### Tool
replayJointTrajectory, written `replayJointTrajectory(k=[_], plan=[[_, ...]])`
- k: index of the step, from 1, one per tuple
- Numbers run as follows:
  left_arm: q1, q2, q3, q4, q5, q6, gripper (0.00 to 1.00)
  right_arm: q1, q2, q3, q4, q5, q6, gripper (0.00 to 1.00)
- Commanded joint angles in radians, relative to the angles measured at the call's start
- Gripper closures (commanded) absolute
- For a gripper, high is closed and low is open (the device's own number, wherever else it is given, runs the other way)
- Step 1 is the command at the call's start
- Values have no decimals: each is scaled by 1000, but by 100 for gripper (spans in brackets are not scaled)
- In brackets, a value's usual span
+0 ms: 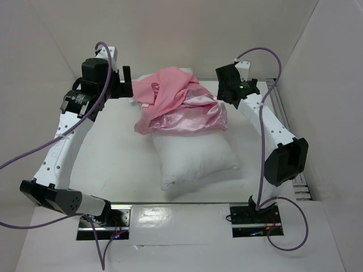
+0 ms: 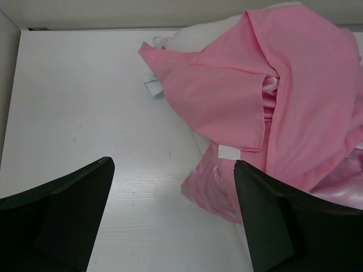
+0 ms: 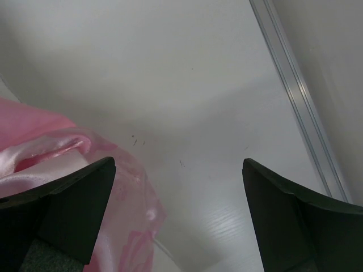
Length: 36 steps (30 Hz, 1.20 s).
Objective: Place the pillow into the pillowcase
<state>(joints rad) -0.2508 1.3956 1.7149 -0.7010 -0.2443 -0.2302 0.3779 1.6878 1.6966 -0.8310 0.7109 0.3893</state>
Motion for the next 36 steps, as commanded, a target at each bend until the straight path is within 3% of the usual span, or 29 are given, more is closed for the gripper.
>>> replayJointTrajectory(k=[1,5,9,15,23,27,33,35,36], plan=[[-19,2,9,0,43,13,0,10,-30,21,12,9,16,0],[-39,11,9,0,24,-14,0,10,-60,21,12,-63,5,0],[-39,32,18,12,129,-38,0,10,-99,12,64,-212,-41,0],[-50,180,127,-68,171,-72,0,42,-154,3,63,-415,-95,0],[-126,321,219,-77,203,-69,0,95,-229,-60,-52,-459,-95,0],[-226,385,230,-123,102,-57,0,95,-292,-94,-94,-497,-75,0],[-246,436,187,-141,10,-115,1,133,-352,-169,-149,-548,-53,0],[-246,468,187,-141,-10,-115,23,170,-361,-169,-178,-480,-44,0],[-246,480,228,-158,-21,-124,40,190,-361,-160,-209,-455,-29,0]])
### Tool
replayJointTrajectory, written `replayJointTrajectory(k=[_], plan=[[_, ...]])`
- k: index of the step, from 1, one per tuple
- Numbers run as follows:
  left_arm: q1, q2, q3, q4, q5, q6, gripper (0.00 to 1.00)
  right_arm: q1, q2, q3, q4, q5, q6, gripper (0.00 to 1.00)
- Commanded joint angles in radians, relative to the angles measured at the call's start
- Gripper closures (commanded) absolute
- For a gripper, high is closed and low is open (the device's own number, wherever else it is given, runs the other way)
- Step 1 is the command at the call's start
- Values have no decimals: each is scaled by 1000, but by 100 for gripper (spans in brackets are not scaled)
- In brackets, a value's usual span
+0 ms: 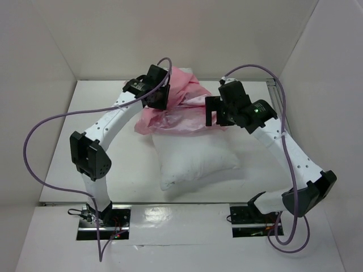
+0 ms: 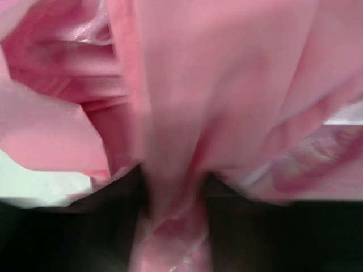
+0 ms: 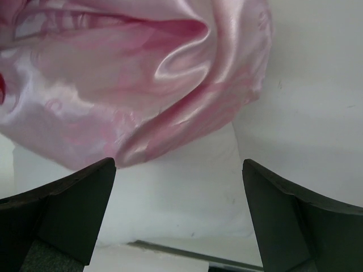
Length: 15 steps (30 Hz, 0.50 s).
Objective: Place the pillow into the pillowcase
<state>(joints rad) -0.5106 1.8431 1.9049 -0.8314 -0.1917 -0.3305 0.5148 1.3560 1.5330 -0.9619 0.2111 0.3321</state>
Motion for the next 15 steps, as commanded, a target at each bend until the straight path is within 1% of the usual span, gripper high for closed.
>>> replayJointTrajectory(k=[1,2,3,4,5,6,7,8,9,10,11,13,14,15], plan=[[14,45,72,-44,-86,-34,65,89,-29,15,-87,62,39,0],[29,70,113,-93,-86,-35,100,106,-29,15,-87,71,39,0],[41,70,219,-118,-69,-44,100,122,-29,15,-87,71,48,0],[56,80,276,-138,-49,-44,100,161,-29,15,-87,82,59,0],[102,81,336,-155,-31,-44,100,184,-29,15,-87,102,68,0],[131,53,444,-166,27,-56,100,215,-29,15,-96,115,79,0],[165,35,488,-166,61,-71,100,287,-29,15,-97,134,100,0],[240,10,520,-141,92,-82,100,324,-5,15,-106,157,113,0],[280,-17,557,-121,127,-94,100,361,6,15,-106,198,125,0],[325,-78,557,-74,171,-117,100,423,18,24,-106,208,125,0],[421,-114,557,-46,202,-171,100,450,49,24,-106,218,137,0],[510,-181,495,3,253,-228,100,496,80,33,-80,228,148,0],[573,-241,471,44,253,-263,100,537,95,44,-69,228,148,0],[598,-267,453,55,244,-278,100,557,127,44,-57,228,160,0]])
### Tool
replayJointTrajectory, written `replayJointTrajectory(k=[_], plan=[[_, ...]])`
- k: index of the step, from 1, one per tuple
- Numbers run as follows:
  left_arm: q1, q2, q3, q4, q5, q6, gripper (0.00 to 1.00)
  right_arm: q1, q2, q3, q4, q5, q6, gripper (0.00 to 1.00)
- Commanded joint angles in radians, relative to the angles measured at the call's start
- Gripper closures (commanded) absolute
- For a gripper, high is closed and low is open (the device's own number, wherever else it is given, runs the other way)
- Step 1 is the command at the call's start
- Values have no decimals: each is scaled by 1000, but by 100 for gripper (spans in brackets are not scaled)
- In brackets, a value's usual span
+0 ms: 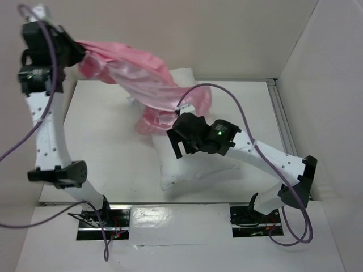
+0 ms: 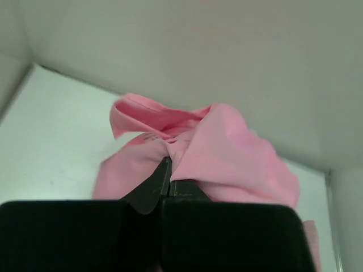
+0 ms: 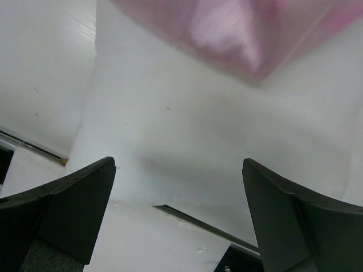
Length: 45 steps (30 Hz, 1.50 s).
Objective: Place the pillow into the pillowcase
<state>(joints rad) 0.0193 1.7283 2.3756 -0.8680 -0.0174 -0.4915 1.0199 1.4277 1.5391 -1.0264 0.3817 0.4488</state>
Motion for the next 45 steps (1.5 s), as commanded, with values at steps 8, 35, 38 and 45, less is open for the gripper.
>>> replayJointTrajectory(k=[8,35,38,45], plan=[[217,-274,-165,147,105,-182,100,68,226,-19,155,106,117,3],[291,-147,-234,187,364,-191,100,-155,-372,-419,65,52,68,6],[291,-167,-257,187,346,-191,100,-171,-345,-335,110,77,-11,0],[291,-200,-317,187,326,-173,100,-355,40,-32,140,46,-166,0]])
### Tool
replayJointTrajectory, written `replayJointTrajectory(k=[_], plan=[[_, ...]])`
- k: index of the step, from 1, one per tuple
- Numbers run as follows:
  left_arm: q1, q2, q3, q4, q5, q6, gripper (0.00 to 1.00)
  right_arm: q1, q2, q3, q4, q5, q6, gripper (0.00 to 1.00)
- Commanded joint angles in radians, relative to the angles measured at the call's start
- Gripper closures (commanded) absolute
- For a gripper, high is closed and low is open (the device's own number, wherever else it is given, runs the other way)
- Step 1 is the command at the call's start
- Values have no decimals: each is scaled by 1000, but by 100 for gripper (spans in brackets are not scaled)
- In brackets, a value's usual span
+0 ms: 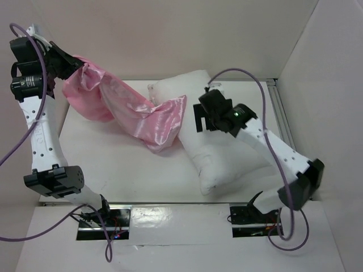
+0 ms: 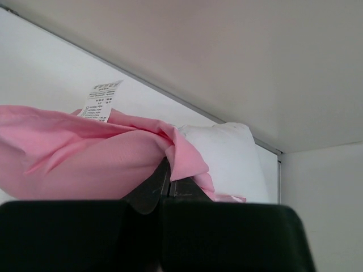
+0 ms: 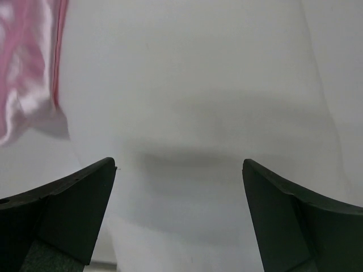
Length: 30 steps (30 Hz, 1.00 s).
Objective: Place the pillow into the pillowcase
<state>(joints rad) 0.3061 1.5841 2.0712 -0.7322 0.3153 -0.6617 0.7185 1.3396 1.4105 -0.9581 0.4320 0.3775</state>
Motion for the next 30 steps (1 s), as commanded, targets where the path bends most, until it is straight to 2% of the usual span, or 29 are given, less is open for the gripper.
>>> replayJointTrajectory(k=[1,3,6,7,8,9,10,13,16,17,21,24,27,28,29,30], plan=[[4,-68,-23,51,-7,-3,100,-73,210,126,87,-39,-120,0],[4,-78,-37,51,-7,-3,100,-137,298,218,99,-70,-161,0],[4,-88,-57,51,2,-3,100,-201,456,260,110,-125,-172,0],[4,-88,-68,51,2,-3,100,-218,510,260,123,-171,-184,10],[4,-88,-68,51,2,-3,100,-237,521,243,159,-282,-195,58],[-5,-98,-78,51,11,-3,100,-255,521,204,171,-308,-195,83],[-5,-98,-79,51,11,-3,100,-286,521,177,185,-308,-148,100],[-16,-117,-112,51,21,7,100,-318,377,58,242,-207,-71,100],[-38,-127,-128,51,-1,17,100,-391,177,9,227,-35,-51,100],[-38,-127,-128,51,-1,17,100,-407,147,8,214,-35,-51,100],[-38,-108,-89,42,-1,27,100,-474,46,-1,148,85,-106,100],[-38,-98,-66,42,-10,16,100,-495,15,-36,136,119,-149,100],[-38,-87,-57,42,1,5,100,-495,33,-61,170,74,-149,100],[-47,-87,-57,42,1,5,100,-495,50,-48,159,53,-149,98],[-47,-87,-57,42,10,5,100,-475,68,-9,144,38,-149,81],[-47,-87,-57,42,10,5,100,-453,93,13,134,22,-149,61]])
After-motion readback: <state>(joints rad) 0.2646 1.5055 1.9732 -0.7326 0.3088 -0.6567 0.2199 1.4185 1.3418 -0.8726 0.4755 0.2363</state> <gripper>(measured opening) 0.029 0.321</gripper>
